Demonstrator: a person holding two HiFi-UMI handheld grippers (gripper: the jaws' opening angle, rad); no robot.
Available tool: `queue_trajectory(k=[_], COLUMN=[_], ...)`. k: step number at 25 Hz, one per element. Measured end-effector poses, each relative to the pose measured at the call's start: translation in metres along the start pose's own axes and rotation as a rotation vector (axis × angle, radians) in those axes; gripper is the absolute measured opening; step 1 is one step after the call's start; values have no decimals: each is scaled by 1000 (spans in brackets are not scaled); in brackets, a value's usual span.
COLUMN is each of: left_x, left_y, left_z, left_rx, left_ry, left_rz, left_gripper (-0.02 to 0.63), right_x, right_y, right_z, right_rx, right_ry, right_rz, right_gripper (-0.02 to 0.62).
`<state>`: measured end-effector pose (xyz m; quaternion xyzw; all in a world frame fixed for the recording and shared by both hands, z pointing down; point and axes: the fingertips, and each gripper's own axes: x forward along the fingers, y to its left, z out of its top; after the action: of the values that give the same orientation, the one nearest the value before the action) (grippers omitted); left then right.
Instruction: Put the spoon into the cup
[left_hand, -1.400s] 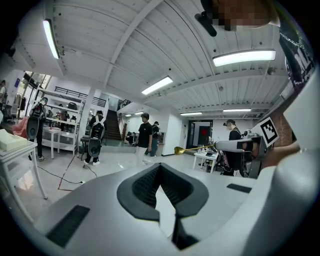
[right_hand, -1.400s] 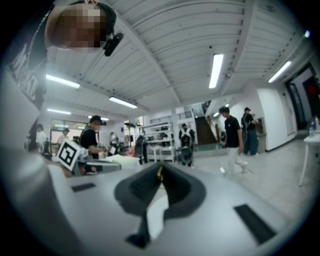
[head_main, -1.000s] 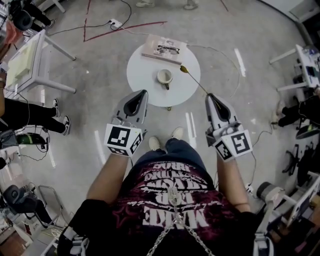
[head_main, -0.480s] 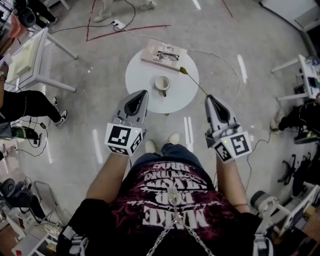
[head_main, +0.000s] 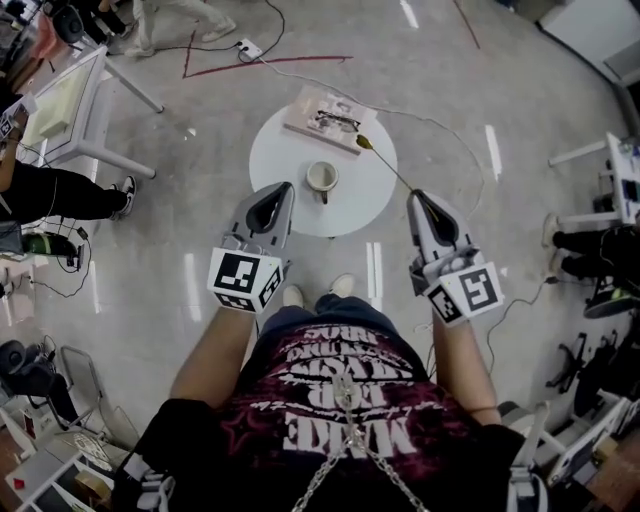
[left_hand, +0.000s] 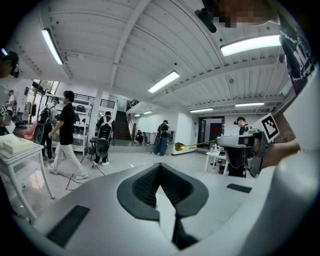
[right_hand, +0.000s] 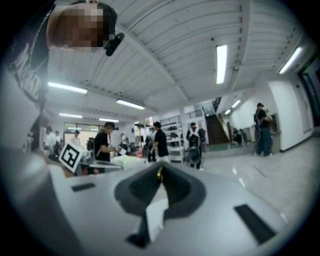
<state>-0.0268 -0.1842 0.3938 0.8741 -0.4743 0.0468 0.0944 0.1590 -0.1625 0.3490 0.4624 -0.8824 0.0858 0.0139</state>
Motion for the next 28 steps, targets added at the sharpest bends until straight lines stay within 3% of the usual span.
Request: queue_trajectory(k=[12,28], left_x=[12,9], left_y=[-23,-16], left_z=[-5,10], left_rx=[9,28], left_ry=[-1,-8], left_rz=[73,84], left_gripper=[25,25], right_x=[-9,-4], right_y=[-28,-26], right_z=[-9,-6], right_rx=[10,38], right_ry=[8,-12], right_rz=[77,76], right_gripper=[35,35])
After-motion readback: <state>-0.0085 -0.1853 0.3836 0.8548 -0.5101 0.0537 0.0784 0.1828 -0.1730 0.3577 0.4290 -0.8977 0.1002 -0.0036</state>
